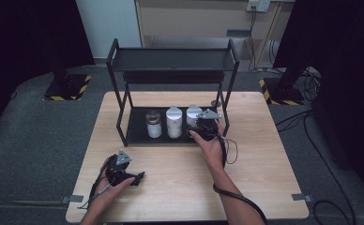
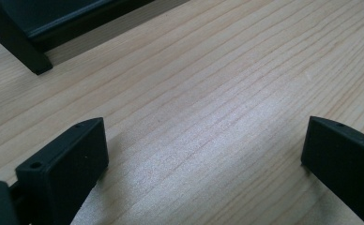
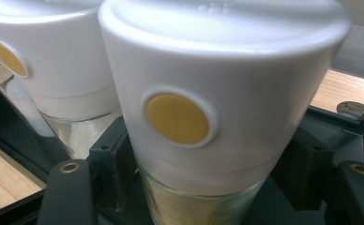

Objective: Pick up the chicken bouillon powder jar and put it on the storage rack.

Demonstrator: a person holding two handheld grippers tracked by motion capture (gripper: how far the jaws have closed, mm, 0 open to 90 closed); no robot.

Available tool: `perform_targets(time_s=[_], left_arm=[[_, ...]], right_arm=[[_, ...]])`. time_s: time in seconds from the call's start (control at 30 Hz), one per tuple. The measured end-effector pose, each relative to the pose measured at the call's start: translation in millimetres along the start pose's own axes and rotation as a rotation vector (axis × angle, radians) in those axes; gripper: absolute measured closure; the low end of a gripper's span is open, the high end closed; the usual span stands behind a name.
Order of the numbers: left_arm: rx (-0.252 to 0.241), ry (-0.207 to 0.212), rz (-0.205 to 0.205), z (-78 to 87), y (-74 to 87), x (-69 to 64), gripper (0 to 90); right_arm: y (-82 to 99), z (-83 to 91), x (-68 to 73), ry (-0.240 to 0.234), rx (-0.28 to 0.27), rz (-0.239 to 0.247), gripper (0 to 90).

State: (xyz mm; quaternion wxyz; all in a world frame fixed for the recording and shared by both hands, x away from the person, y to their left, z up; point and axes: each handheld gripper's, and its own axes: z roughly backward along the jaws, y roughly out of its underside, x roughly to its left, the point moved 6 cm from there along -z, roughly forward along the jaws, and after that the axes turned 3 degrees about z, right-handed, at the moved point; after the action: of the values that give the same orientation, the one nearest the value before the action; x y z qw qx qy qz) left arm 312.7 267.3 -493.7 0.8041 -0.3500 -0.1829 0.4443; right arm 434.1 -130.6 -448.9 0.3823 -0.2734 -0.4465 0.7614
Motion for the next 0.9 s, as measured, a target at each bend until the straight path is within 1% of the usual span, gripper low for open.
perform_targets(time_s=[0.47,0.9], left_arm=[[-0.001,0.000,0.002,-0.1,0.2,-0.2,0.0],[0.000,0.000,0.000,0.0,0.1,-0.2,0.0]], right_arm=[[5.6,-5.0,-3.7,0.003,0.011,-0.011,31.6],[10.0,-5.4,-3.5,0.002,0.000,-0.010,31.4]])
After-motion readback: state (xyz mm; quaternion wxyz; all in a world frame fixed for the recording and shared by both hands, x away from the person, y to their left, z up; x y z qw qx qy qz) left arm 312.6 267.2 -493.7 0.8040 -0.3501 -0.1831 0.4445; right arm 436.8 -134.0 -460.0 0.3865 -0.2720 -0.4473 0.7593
